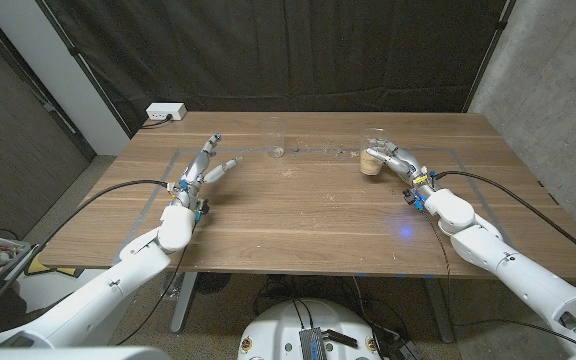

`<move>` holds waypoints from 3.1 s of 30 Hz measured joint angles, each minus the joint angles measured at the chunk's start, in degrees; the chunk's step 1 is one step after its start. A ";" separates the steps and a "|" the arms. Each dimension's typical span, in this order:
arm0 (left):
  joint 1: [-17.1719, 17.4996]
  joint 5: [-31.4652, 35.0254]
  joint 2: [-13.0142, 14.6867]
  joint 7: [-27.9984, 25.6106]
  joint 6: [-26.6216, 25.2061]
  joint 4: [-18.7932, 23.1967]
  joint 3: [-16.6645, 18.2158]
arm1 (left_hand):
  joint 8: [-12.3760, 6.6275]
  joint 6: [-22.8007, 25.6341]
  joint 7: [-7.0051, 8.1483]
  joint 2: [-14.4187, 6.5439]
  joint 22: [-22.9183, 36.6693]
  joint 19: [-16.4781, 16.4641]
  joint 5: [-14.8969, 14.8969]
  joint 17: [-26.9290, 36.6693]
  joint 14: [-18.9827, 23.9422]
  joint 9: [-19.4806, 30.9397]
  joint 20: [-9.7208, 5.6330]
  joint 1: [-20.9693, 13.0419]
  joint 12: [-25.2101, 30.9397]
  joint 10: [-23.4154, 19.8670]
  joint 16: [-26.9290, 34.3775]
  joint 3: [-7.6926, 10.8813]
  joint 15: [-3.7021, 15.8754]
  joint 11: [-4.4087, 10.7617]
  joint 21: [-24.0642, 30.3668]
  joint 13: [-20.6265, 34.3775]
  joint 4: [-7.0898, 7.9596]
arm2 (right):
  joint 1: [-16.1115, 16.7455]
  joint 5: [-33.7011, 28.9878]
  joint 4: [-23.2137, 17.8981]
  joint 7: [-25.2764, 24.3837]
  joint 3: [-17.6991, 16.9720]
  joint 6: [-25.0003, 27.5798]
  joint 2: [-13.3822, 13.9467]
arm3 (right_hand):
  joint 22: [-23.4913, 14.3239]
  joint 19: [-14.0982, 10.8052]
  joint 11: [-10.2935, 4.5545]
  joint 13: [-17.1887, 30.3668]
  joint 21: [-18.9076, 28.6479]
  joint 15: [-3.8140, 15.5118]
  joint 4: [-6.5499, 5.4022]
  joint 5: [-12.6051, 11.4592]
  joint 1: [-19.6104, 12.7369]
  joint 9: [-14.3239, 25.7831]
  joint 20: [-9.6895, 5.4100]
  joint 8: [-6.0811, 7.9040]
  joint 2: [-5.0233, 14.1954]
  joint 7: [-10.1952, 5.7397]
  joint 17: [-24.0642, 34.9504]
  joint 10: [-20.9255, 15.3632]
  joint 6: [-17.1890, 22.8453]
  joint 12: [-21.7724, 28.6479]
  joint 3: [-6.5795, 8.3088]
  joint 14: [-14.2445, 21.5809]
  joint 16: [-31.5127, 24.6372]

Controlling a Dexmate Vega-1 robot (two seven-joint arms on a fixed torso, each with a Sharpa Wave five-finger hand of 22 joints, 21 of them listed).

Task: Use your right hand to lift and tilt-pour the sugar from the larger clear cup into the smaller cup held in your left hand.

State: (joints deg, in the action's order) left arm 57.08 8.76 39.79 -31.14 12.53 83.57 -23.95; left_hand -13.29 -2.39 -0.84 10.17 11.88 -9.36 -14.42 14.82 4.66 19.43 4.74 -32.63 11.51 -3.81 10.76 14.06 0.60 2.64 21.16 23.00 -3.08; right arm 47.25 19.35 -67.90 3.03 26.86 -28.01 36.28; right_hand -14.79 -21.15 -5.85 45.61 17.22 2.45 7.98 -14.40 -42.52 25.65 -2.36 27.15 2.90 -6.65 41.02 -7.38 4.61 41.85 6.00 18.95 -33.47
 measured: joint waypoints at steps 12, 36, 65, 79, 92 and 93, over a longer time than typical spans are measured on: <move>0.60 1.12 0.58 -0.86 -10.20 4.27 -0.76 | -0.70 -1.52 -3.43 0.65 0.00 -0.77 -0.64 1.50 0.95 1.77 -1.16 0.66 2.46 0.06 1.15 -3.83 -2.40 -2.58 0.00 2.18 -0.80 | 1.07 0.44 -0.96 0.59 -0.58 -0.51 1.05 | -0.27 0.00 0.00 0.46 0.00 0.15 0.00 0.22 -0.23 0.27 0.00 0.18 0.23 0.00 0.32 0.00 0.00 0.33 0.00 0.16 0.04; -6.51 0.70 1.45 3.24 -16.62 2.37 -4.85 | -0.89 -2.96 -5.84 0.65 -0.69 -0.02 -0.64 4.21 -0.91 3.84 -1.25 4.45 5.05 2.65 1.65 -13.84 -5.62 -6.14 -1.46 6.10 -2.11 | 3.30 0.07 -3.77 -1.45 -1.48 0.16 1.89 | -0.26 0.00 -0.32 1.25 0.00 -0.10 -0.24 0.88 -0.22 0.53 0.00 0.71 0.22 0.08 0.82 -0.32 0.53 0.97 -0.24 0.51 0.29; -24.97 2.77 -9.62 3.02 -2.72 -28.04 -15.63 | -1.93 -1.07 -5.00 -0.29 -0.54 -0.03 -1.30 5.53 -0.37 4.64 -1.24 5.32 7.16 1.62 2.10 -16.38 -4.48 -4.47 -1.67 7.69 -2.10 | 5.58 -0.56 -6.64 -3.64 -2.34 1.27 2.92 | -0.53 0.22 -0.30 2.05 0.00 -0.11 -0.24 1.32 -0.52 0.79 -0.20 0.99 0.52 0.09 1.36 -0.30 0.51 1.60 -0.24 0.50 0.89; -30.43 3.56 -13.19 2.02 7.36 -35.33 -19.04 | -2.01 -0.78 -4.70 -1.10 -0.27 -0.03 -1.75 6.06 -0.16 5.17 -1.24 5.09 7.79 1.38 2.48 -17.17 -4.28 -4.25 -1.67 8.43 -2.26 | 7.54 -0.28 -8.71 -4.04 -3.58 1.46 4.13 | -0.52 0.22 -0.30 2.54 0.00 -0.11 -0.24 1.76 -0.57 1.06 -0.19 0.99 0.57 0.09 1.59 -0.30 0.51 1.82 -0.24 0.49 0.90; -40.25 0.53 -21.15 4.08 10.91 -55.23 -25.87 | -2.44 -0.78 -4.70 -0.86 -0.27 -0.03 -2.20 6.33 0.31 5.43 -1.24 4.56 8.21 1.35 2.47 -17.86 -3.81 -4.23 -1.67 8.75 -2.36 | 8.30 0.00 -9.13 -4.10 -4.30 0.99 4.65 | -0.52 0.22 -0.30 2.84 0.00 0.13 -0.47 1.77 -0.75 1.06 -0.19 1.32 0.74 0.11 1.86 -0.30 0.94 2.05 -0.47 0.75 1.34; -40.25 0.13 -21.15 4.37 10.91 -55.23 -25.87 | -2.44 -0.57 -4.49 -0.87 -0.27 -0.03 -2.20 6.33 0.35 5.43 -1.24 4.55 8.39 1.35 2.47 -17.93 -3.78 -4.23 -1.67 8.83 -2.29 | 8.35 0.00 -9.13 -4.10 -4.35 0.99 4.66 | -0.52 0.22 -0.30 2.84 0.00 0.13 -0.47 1.77 -0.75 1.06 -0.19 1.32 0.74 0.21 1.86 -0.30 1.04 2.04 -0.47 0.75 1.34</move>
State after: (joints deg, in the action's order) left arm 16.83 8.89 18.64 -26.78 23.44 28.34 -49.81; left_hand -15.73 -2.96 -5.32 9.31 11.60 -9.39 -16.62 21.15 5.01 24.86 3.50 -28.07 19.90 -2.47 13.24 -3.87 -3.18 -1.59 19.49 31.83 -5.37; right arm 55.60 19.36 -77.03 -1.07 22.52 -27.02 40.94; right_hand -15.31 -20.93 -6.15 48.45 17.21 2.58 7.51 -12.63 -43.27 26.71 -2.55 28.47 3.64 -6.44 42.89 -7.69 5.65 43.89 5.53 19.71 -32.14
